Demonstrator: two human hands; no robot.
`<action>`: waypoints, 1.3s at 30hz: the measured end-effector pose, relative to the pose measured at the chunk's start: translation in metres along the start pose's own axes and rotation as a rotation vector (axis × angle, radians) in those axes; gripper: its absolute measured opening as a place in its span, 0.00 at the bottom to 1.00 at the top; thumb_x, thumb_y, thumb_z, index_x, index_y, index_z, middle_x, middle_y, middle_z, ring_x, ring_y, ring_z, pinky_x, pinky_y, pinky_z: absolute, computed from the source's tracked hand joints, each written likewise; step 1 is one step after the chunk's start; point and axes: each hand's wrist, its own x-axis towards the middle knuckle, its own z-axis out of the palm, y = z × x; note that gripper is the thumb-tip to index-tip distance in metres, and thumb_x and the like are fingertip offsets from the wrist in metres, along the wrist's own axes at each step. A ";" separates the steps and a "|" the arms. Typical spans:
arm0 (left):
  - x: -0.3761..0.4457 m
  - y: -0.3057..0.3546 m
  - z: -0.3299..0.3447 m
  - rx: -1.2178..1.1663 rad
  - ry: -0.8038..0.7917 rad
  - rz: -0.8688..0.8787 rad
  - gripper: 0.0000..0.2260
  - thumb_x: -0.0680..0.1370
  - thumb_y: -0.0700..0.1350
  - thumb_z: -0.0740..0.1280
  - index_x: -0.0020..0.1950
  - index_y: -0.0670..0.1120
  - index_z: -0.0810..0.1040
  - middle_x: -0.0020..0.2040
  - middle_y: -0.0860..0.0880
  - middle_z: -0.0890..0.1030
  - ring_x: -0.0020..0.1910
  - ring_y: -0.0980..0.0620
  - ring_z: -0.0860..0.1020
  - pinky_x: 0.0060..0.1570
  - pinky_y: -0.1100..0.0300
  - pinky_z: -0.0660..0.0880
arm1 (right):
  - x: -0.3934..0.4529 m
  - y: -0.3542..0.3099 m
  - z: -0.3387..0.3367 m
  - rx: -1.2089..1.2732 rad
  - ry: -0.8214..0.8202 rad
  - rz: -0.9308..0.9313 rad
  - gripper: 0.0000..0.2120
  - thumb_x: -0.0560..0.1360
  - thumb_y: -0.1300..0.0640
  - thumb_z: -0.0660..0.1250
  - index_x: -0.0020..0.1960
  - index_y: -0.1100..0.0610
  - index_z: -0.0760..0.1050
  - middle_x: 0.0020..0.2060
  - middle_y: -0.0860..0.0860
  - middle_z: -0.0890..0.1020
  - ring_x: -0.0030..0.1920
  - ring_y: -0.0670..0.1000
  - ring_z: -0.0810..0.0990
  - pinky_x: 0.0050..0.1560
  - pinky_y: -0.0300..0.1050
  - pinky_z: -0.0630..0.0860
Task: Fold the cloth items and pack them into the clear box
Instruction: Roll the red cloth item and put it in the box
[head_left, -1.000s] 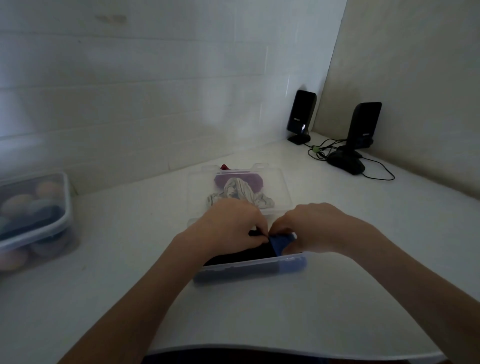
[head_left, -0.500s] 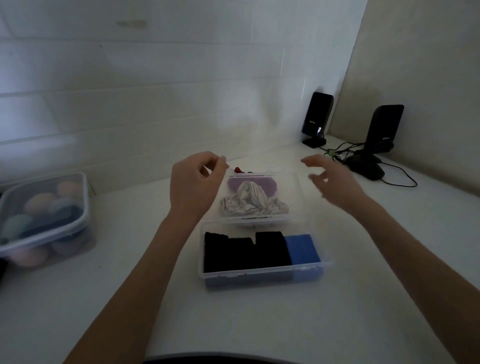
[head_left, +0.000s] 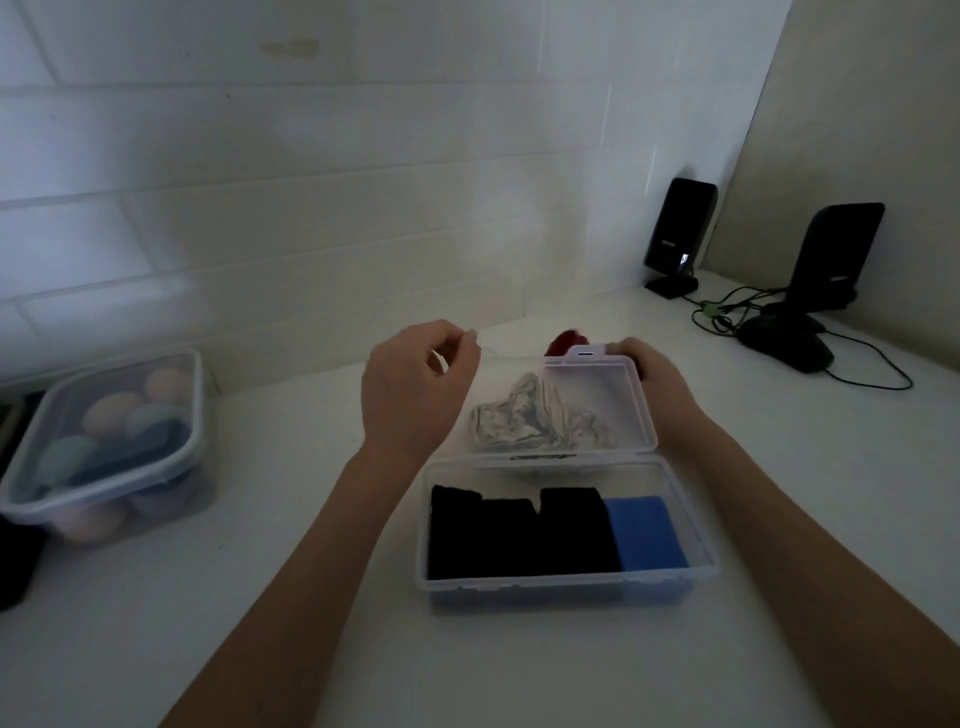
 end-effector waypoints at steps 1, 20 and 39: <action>-0.001 0.000 0.001 0.002 -0.013 0.016 0.12 0.73 0.50 0.63 0.35 0.45 0.79 0.29 0.53 0.77 0.28 0.52 0.72 0.34 0.58 0.71 | 0.003 -0.003 -0.004 0.026 0.095 -0.015 0.04 0.76 0.59 0.64 0.43 0.53 0.73 0.38 0.48 0.78 0.38 0.47 0.76 0.42 0.44 0.72; 0.007 0.015 -0.009 -1.059 -0.345 -0.513 0.14 0.76 0.37 0.61 0.34 0.44 0.81 0.32 0.49 0.82 0.36 0.54 0.81 0.40 0.62 0.77 | -0.043 -0.125 0.019 0.785 -0.332 -0.081 0.06 0.80 0.61 0.58 0.54 0.61 0.71 0.27 0.51 0.76 0.26 0.50 0.77 0.32 0.45 0.74; 0.020 -0.005 -0.018 -1.070 -0.435 -0.229 0.27 0.65 0.35 0.65 0.62 0.53 0.71 0.56 0.58 0.78 0.60 0.58 0.75 0.57 0.61 0.72 | -0.066 -0.142 0.029 0.107 -0.195 -0.478 0.14 0.73 0.60 0.69 0.54 0.57 0.65 0.36 0.54 0.84 0.34 0.53 0.83 0.42 0.49 0.80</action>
